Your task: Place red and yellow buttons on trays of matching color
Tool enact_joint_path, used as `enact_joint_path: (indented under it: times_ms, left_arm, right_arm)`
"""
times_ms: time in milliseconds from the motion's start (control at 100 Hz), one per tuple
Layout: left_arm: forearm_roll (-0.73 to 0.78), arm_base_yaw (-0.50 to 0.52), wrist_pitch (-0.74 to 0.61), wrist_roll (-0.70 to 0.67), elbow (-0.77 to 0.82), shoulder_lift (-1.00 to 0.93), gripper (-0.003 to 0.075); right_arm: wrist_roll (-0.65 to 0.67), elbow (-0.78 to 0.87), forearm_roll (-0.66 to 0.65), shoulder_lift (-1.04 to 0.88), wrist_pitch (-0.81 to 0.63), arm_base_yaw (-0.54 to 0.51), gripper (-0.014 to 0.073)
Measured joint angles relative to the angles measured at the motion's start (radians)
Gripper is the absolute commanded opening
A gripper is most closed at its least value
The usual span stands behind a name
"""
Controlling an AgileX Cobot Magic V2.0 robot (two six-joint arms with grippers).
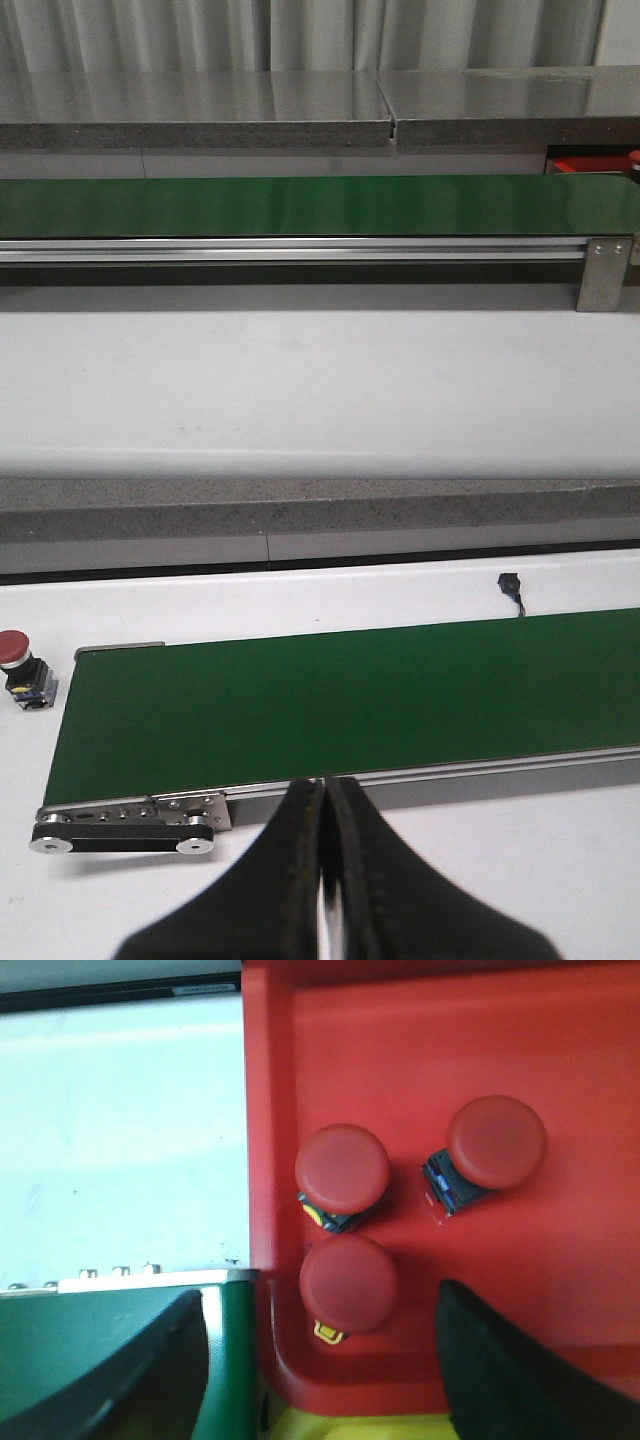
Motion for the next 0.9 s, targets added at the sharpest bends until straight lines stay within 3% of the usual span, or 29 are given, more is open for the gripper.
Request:
enact_joint_path:
  times_ms: [240, 430, 570, 690, 900]
  left_arm:
    - [0.000, 0.000, 0.000, 0.000, 0.000, 0.000, -0.0020]
    - [0.000, 0.000, 0.000, 0.000, 0.000, 0.000, -0.0020]
    - [0.000, 0.000, -0.002, 0.000, 0.000, 0.000, -0.0020]
    - [0.000, 0.000, -0.002, 0.000, 0.000, 0.000, -0.0020]
    - [0.000, 0.000, -0.002, 0.000, 0.000, 0.000, -0.0020]
  right_arm:
    - [-0.030, 0.110, -0.004, -0.149, -0.006, 0.047, 0.0463]
    - [-0.036, 0.207, -0.015, -0.258, -0.008, 0.086, 0.0178]
    - [-0.036, 0.288, -0.017, -0.347, -0.013, 0.113, 0.0020]
    - [-0.036, 0.358, -0.018, -0.437, -0.022, 0.133, -0.0055]
    - [-0.036, 0.468, -0.019, -0.596, -0.026, 0.147, -0.0108]
